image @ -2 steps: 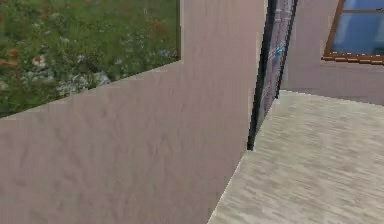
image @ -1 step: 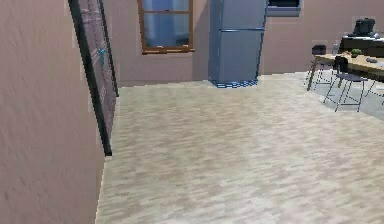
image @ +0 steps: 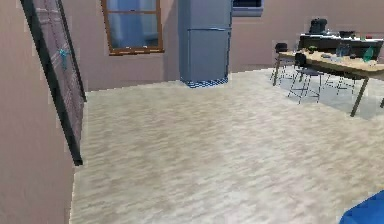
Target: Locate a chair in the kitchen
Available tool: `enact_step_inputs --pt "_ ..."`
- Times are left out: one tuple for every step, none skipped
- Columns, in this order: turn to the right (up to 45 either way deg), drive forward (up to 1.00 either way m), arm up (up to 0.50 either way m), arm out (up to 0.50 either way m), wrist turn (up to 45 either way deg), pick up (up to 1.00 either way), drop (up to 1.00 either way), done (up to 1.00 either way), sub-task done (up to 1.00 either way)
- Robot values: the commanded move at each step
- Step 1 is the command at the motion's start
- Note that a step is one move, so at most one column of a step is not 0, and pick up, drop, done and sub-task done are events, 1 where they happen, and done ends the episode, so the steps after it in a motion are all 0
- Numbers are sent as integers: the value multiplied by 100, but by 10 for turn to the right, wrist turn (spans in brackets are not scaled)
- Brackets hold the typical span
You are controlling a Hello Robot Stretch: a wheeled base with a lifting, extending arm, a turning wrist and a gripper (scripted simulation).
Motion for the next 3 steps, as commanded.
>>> enact_step_inputs --pt "0 30 0 0 0 0 0 0 0" --pt "180 0 0 0 0 0 0 0 0" --pt "30 0 0 0 0 0 0 0 0"
